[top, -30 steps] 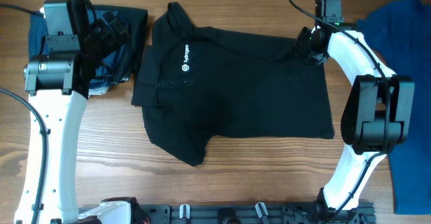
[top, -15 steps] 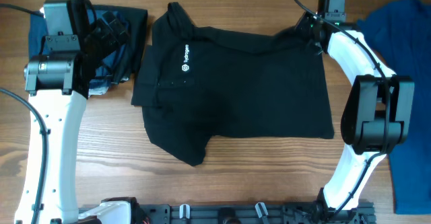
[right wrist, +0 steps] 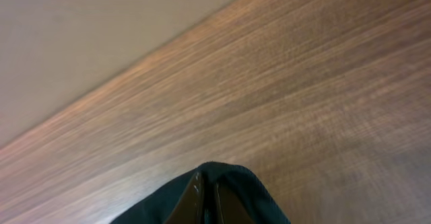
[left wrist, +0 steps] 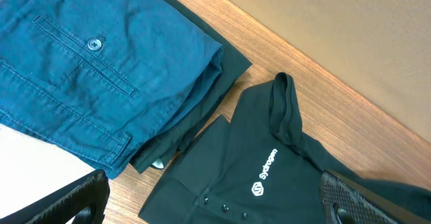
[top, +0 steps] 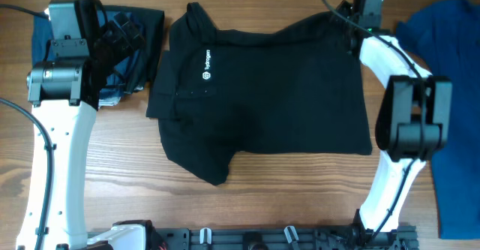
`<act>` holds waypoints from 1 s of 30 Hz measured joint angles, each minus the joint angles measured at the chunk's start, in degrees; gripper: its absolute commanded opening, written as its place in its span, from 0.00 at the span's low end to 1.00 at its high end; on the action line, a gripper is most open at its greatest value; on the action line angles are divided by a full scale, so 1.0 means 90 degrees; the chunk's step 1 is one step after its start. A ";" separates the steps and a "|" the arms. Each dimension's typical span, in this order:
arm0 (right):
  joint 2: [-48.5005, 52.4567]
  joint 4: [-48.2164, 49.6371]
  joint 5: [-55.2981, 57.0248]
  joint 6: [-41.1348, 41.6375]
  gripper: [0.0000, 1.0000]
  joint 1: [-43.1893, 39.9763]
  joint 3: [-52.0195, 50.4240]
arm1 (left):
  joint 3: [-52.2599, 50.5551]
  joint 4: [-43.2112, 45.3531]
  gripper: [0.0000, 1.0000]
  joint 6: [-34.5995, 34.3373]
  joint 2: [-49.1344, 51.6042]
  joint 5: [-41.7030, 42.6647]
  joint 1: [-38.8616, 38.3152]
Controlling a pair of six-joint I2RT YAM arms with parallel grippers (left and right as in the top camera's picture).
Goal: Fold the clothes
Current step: 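Pull the shirt's right shoulder up-right with the right gripper to straighten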
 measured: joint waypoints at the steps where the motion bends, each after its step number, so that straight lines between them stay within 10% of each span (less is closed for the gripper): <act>1: 0.0153 0.0194 0.0058 -0.0046 0.04 -0.0005 0.0000 | 0.0000 0.0002 1.00 0.0000 0.0000 0.0000 0.0000; 12: 0.0833 0.1496 0.0287 -0.0408 0.04 -0.0117 0.0000 | 0.0000 0.0000 1.00 0.0000 0.0000 0.0000 0.0000; 21: 0.0833 0.2361 0.0357 -0.0920 0.97 -0.0381 0.0002 | 0.0000 0.0000 1.00 0.0000 0.0000 0.0000 0.0000; 30: -0.0119 0.0187 -0.0279 -0.1707 1.00 -0.0498 0.0024 | 0.0000 0.0010 1.00 0.0000 0.0002 0.0000 0.0000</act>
